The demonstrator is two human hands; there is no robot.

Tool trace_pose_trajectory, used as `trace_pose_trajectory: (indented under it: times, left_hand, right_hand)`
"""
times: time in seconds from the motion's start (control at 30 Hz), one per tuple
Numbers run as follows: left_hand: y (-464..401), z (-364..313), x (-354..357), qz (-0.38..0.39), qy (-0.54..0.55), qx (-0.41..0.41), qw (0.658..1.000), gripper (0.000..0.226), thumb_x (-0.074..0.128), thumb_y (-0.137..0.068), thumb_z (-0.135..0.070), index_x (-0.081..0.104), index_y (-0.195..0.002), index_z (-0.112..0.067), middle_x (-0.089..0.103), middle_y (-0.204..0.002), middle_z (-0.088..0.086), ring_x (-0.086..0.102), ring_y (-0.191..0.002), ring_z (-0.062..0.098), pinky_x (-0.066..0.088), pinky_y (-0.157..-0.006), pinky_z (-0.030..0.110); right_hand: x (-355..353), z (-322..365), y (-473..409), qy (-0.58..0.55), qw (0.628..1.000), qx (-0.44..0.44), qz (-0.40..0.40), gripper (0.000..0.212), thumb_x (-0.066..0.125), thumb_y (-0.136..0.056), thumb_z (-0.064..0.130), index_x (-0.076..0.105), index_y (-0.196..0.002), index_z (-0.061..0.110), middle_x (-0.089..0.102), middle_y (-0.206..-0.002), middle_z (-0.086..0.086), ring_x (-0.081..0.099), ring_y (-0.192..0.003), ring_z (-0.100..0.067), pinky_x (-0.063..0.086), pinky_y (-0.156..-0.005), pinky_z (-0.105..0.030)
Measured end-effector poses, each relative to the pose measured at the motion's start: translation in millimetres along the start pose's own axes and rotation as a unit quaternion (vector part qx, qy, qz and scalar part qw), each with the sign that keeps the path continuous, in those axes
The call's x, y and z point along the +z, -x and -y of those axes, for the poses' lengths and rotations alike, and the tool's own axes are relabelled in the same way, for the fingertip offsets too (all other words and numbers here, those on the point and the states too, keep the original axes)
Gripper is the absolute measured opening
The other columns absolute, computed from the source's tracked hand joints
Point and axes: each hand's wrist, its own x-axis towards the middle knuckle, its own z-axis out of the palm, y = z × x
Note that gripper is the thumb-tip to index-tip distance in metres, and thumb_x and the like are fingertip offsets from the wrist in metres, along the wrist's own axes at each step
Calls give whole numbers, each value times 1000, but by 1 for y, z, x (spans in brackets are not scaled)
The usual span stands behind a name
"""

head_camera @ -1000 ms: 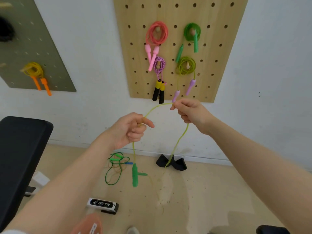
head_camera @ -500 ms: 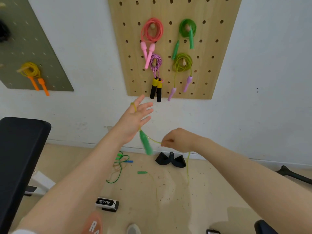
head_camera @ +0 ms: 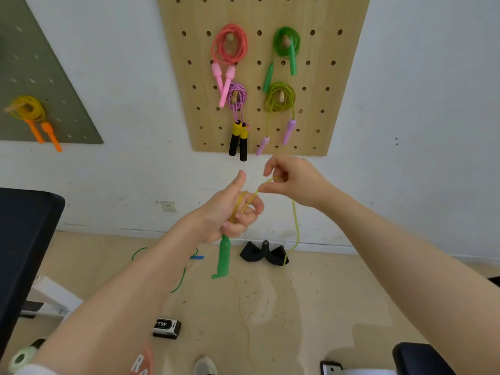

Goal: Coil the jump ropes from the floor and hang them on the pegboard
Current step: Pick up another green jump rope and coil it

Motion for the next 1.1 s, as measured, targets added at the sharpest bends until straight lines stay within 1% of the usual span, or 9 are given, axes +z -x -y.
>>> trace_pose_trajectory:
  times: [0.27, 0.37, 0.47, 0.57, 0.7, 0.8, 0.87, 0.97, 1.1]
  left_hand:
    - [5, -7, 9, 37, 42, 84, 995, 57, 30, -94, -38, 68, -57, -17, 26, -42, -11, 13, -34, 3, 10, -38, 17]
    - [11, -17, 6, 60, 195, 209, 956, 49, 31, -85, -42, 76, -85, -21, 14, -46, -9, 5, -37, 7, 7, -36, 17]
    - [9, -19, -11, 7, 276, 283, 919, 43, 37, -86, -38, 62, -117, -24, 33, -46, -9, 9, -35, 5, 13, -32, 14]
    - [-2, -8, -26, -107, 310, 267, 906, 39, 40, -95, -31, 46, -133, -26, 69, -79, 1, 50, -42, 3, 43, -42, 13]
    - [-16, 14, -20, -148, 115, 162, 969, 43, 31, -99, -41, 32, -141, -31, 51, -135, 9, 65, -102, 23, 52, -87, 40]
    - [-16, 18, 1, -90, -10, 92, 992, 48, 48, -91, -49, 42, -136, -33, 54, -128, 1, 66, -85, 26, 54, -83, 46]
    - [-11, 14, 13, -47, -71, 60, 995, 47, 43, -92, -52, 51, -128, -23, 67, -108, 5, 55, -44, 17, 52, -52, 30]
    - [-5, 5, 16, 14, 33, 42, 998, 63, 18, -91, -63, 59, -114, -21, 67, -74, 12, 18, -25, 4, 14, -36, 13]
    - [4, -9, -4, 239, 138, 82, 958, 64, 41, -85, -61, 61, -117, -10, 61, -72, 6, 23, -28, 0, 20, -35, 11]
  right_hand:
    - [5, -8, 3, -159, 987, 20, 9, 11, 61, -89, 17, 64, -80, 22, 47, -65, -3, 40, -62, -10, 38, -60, -22]
    - [10, -18, 6, -146, 988, 56, 10, 25, 51, -95, 24, 66, -75, 20, 46, -59, 4, 42, -58, -9, 44, -65, -27]
    - [20, -32, 18, -67, 979, 125, 149, 27, 45, -96, 28, 70, -91, 17, 46, -61, 2, 44, -59, -15, 43, -65, -24]
    - [29, -31, 29, 74, 941, 140, 300, 31, 35, -98, 25, 60, -116, 27, 52, -68, 3, 50, -67, -23, 45, -64, -25]
    - [33, 3, 34, 202, 895, 54, 394, 34, 35, -96, 20, 53, -125, 29, 57, -74, 3, 60, -70, -24, 52, -75, -34]
    - [19, 29, 24, 206, 931, -68, 295, 16, 50, -90, 19, 65, -86, 14, 49, -62, 9, 51, -58, -3, 43, -64, -19]
    - [3, 31, 11, 189, 962, -95, 175, 12, 61, -85, 21, 68, -80, 13, 49, -59, 10, 45, -56, -4, 39, -60, -22]
    - [-14, 14, 4, 77, 995, -41, 43, 22, 72, -79, 30, 58, -68, 17, 43, -53, 9, 41, -47, -2, 31, -49, -14]
    - [-2, -17, 11, -89, 995, 37, 18, 28, 57, -91, 32, 63, -70, 14, 44, -62, -2, 40, -55, -8, 41, -57, -22]
